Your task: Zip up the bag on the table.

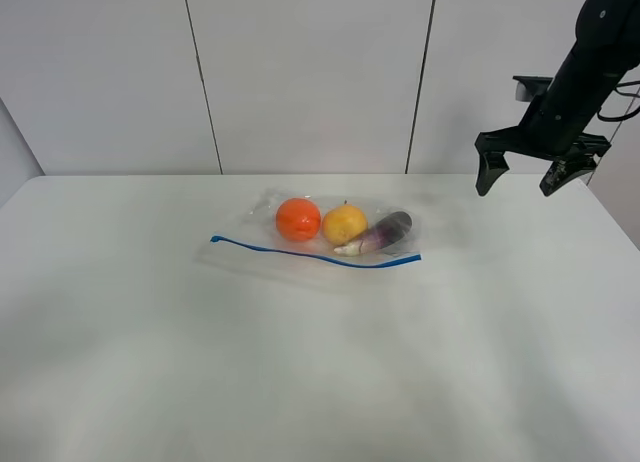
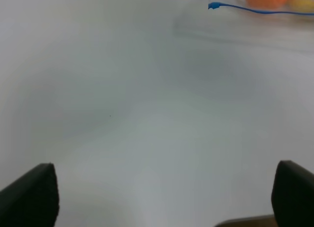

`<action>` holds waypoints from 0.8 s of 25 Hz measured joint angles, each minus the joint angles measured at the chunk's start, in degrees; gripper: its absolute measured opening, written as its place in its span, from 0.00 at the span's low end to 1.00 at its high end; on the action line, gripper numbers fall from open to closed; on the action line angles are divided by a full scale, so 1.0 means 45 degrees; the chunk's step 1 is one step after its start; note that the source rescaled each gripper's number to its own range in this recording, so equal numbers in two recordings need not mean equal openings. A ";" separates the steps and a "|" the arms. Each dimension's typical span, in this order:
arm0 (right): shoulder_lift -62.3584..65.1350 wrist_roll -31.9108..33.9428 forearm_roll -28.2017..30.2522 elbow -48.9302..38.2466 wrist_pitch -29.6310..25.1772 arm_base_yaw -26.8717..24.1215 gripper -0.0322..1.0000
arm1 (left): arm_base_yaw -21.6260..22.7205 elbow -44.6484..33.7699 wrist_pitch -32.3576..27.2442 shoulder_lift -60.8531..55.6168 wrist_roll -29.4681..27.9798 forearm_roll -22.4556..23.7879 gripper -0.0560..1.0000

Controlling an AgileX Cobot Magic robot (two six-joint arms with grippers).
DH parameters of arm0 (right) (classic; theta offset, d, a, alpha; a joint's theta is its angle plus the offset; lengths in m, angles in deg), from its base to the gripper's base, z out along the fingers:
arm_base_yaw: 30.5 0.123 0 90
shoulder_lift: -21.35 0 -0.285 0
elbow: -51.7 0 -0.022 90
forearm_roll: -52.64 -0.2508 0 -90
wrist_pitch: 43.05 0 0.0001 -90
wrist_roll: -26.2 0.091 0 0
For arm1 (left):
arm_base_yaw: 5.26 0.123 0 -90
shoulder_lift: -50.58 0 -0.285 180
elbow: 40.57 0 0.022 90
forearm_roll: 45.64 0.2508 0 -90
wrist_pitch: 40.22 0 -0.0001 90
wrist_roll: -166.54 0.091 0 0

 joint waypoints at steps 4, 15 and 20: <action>0.1712 -0.0028 -0.0012 -0.1615 -0.0011 0.0000 0.96 | 0.0000 0.0000 0.0000 0.0000 0.0000 0.0000 1.00; 0.8594 -0.0028 -0.0225 -0.9385 -0.0065 0.0000 0.96 | 0.0000 0.0000 0.0000 0.0000 0.0000 0.0000 1.00; 1.1490 -0.0028 -0.0276 -1.2074 0.0355 0.0000 0.96 | 0.0000 0.0000 0.0000 0.0000 0.0000 0.0000 1.00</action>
